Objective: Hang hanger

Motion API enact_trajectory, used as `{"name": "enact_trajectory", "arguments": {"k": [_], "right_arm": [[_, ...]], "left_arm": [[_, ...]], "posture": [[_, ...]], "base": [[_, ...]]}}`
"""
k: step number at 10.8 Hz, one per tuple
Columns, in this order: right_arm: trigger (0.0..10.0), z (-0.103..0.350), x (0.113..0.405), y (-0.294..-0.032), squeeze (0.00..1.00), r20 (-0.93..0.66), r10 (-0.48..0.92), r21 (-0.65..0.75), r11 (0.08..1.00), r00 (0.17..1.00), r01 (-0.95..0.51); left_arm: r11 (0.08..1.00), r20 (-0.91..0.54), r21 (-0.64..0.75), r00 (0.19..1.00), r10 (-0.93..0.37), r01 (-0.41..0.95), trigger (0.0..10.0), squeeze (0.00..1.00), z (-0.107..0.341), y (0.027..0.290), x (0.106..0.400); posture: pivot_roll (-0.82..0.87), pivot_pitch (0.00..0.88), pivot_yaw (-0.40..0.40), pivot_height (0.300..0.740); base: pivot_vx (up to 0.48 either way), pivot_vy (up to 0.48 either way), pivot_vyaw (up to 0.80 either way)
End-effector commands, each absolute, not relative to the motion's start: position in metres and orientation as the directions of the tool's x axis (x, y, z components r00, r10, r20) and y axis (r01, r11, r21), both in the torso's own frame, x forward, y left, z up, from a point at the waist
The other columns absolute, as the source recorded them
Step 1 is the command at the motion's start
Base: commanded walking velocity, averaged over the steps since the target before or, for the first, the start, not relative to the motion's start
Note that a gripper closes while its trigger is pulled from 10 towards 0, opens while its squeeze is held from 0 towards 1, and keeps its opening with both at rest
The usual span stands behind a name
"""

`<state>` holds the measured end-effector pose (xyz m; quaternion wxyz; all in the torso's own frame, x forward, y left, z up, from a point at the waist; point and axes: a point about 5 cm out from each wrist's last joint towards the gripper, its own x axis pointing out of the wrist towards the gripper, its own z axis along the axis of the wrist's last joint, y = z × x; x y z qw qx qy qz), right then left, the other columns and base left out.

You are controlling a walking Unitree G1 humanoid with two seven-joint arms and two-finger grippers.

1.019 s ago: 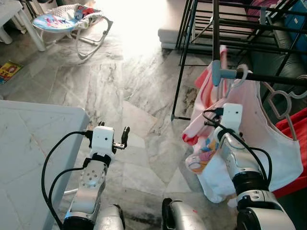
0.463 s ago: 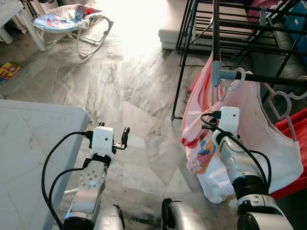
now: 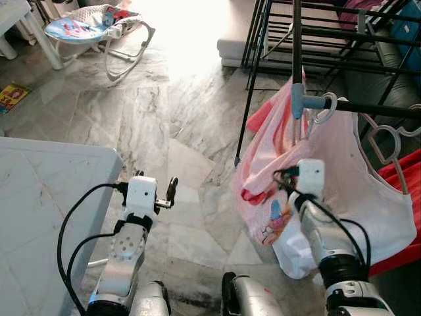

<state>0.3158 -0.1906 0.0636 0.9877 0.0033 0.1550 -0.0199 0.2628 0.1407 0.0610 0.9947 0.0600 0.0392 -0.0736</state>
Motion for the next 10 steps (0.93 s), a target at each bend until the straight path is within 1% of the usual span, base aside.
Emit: {"name": "enact_trajectory", "arguments": {"k": [1,6,8,9,10], "right_arm": [[10.0,0.069,0.315,-0.195,1.00,-0.271,-0.055,0.000,0.998,0.961,0.057],[10.0,0.095,0.310,-0.198,1.00,-0.096,-0.095,-0.075,0.993,0.991,0.088],[10.0,0.096,0.303,-0.197,1.00,-0.109,-0.086,-0.079,0.994,0.990,0.077],[10.0,0.097,0.295,-0.200,1.00,-0.111,-0.102,-0.079,0.992,0.989,0.094],[10.0,0.100,0.287,-0.201,1.00,-0.080,-0.108,-0.083,0.991,0.991,0.101]], "left_arm": [[0.980,-0.112,0.119,0.983,-0.147,0.160,10.0,0.00,0.056,0.139,0.262],[0.978,-0.110,0.115,0.981,-0.162,0.175,10.0,0.00,0.056,0.134,0.264],[0.978,-0.109,0.117,0.981,-0.160,0.173,10.0,0.00,0.056,0.133,0.264],[0.980,-0.112,0.120,0.983,-0.143,0.157,10.0,0.00,0.056,0.135,0.263],[0.982,-0.117,0.123,0.985,-0.128,0.142,10.0,0.00,0.055,0.138,0.262]], "posture": [[0.03,0.174,-0.024,0.740],[0.01,0.168,-0.024,0.740],[0.00,0.168,-0.027,0.740],[0.00,0.173,-0.032,0.740],[0.00,0.173,-0.032,0.740]], "base": [[0.000,0.000,0.00],[0.000,0.000,0.00],[0.000,0.000,0.00],[0.000,0.000,0.00],[0.000,0.000,0.00]]}}
